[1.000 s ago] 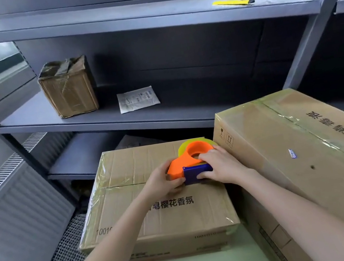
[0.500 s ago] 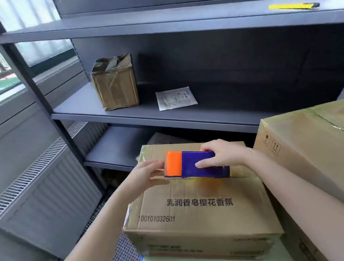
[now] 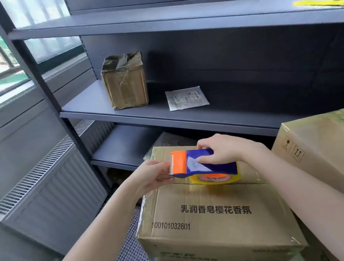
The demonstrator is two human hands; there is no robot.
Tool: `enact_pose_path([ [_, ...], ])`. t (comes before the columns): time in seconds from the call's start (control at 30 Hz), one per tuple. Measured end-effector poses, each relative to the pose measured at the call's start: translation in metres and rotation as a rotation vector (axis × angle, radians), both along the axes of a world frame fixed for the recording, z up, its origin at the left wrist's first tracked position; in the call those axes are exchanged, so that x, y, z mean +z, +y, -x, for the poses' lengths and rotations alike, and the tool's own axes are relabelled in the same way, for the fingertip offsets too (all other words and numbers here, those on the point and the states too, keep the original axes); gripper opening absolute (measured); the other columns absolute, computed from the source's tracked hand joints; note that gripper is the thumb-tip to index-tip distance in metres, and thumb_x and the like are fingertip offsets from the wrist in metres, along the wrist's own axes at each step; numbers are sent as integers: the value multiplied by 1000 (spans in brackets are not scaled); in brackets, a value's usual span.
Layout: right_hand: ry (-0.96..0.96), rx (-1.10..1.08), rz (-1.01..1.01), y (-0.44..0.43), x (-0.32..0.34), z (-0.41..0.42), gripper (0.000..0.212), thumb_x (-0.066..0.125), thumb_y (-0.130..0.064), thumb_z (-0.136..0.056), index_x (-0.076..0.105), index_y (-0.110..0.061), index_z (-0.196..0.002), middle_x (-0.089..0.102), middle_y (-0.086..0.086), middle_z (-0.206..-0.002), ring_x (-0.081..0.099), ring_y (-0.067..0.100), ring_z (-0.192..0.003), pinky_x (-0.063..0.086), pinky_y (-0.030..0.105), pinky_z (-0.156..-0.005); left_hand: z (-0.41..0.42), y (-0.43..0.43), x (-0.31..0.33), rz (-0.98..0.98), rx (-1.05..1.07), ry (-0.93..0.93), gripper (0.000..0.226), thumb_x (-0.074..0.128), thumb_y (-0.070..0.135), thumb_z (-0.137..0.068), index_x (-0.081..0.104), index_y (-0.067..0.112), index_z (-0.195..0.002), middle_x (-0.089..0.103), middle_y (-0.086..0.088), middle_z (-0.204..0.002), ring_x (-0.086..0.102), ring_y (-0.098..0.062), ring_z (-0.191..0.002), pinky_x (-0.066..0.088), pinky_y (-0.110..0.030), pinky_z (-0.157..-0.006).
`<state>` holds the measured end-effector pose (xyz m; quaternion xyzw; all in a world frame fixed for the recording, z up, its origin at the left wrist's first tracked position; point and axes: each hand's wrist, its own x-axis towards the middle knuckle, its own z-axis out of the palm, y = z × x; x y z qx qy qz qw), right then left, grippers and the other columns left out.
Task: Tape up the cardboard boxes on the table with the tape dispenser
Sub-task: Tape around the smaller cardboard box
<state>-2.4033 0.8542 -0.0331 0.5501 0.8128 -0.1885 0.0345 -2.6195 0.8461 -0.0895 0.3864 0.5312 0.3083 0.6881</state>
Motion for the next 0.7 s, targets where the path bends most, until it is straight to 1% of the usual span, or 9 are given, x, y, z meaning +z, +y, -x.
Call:
enact_pose_path([
  [0.1, 15, 18, -66, -3, -9, 1, 30, 43, -45, -96, 48, -25, -119, 61, -1, -113, 57, 18, -96, 49, 36, -81, -1, 5, -2, -17, -16, 64, 17, 52, 15, -95, 64, 3, -95, 73, -8, -78, 69, -15, -72, 57, -24, -68],
  [0.2, -24, 26, -263, 0, -14, 0, 28, 35, -39, -100, 47, -25, -121, 59, -1, -114, 55, 19, -100, 43, 34, -80, -2, 10, -2, -4, 8, 51, 16, 54, 13, -95, 65, 4, -88, 71, -7, -72, 66, -13, -65, 56, -25, -72],
  [0.27, 7, 10, -329, 2, -20, -2, 30, 32, -40, -100, 47, -24, -121, 59, -2, -114, 55, 19, -99, 42, 33, -78, -4, 12, -1, 14, 29, 36, 18, 52, 9, -95, 64, 4, -83, 70, -7, -68, 64, -13, -62, 56, -25, -70],
  [0.33, 27, 19, -333, 3, -27, -6, 42, 36, -55, -95, 47, -23, -121, 58, -4, -111, 55, 17, -99, 42, 31, -75, -6, 14, 2, 30, 42, 46, 17, 51, 6, -95, 63, 3, -83, 70, -8, -69, 63, -15, -64, 57, -25, -66],
  [0.4, 12, 74, -281, 4, -28, -9, 67, 48, -72, -79, 43, -24, -126, 54, -6, -110, 53, 14, -99, 43, 29, -77, -7, 15, 5, 45, 48, 66, 16, 50, 4, -94, 61, 4, -81, 69, -8, -68, 64, -17, -66, 57, -25, -66],
  [0.43, -19, 114, -260, 5, -27, -10, 78, 56, -75, -71, 40, -25, -129, 52, -6, -111, 51, 14, -100, 44, 29, -79, -7, 16, 5, 52, 52, 83, 17, 50, 4, -94, 60, 4, -80, 69, -6, -65, 64, -17, -64, 58, -26, -68],
  [0.5, -91, 171, -254, 9, -25, -12, 80, 69, -64, -69, 36, -24, -131, 52, -4, -112, 52, 15, -102, 47, 30, -80, -8, 18, 6, 69, 65, 121, 19, 50, 6, -94, 57, 6, -76, 65, -3, -55, 64, -15, -59, 56, -28, -71],
  [0.6, -153, 183, -327, 16, -26, -11, 64, 71, -37, -76, 36, -22, -127, 53, 0, -112, 55, 21, -101, 50, 33, -80, -10, 20, 4, 81, 98, 128, 24, 50, 6, -94, 53, 6, -70, 60, -2, -49, 62, -11, -51, 56, -25, -64],
  [0.7, -157, 142, -322, 18, -29, -13, 60, 71, -31, -76, 37, -22, -125, 54, 1, -112, 55, 21, -100, 51, 33, -79, -13, 23, 2, 90, 124, 105, 21, 53, 7, -93, 55, 5, -73, 59, -3, -50, 59, -10, -48, 56, -22, -55],
])
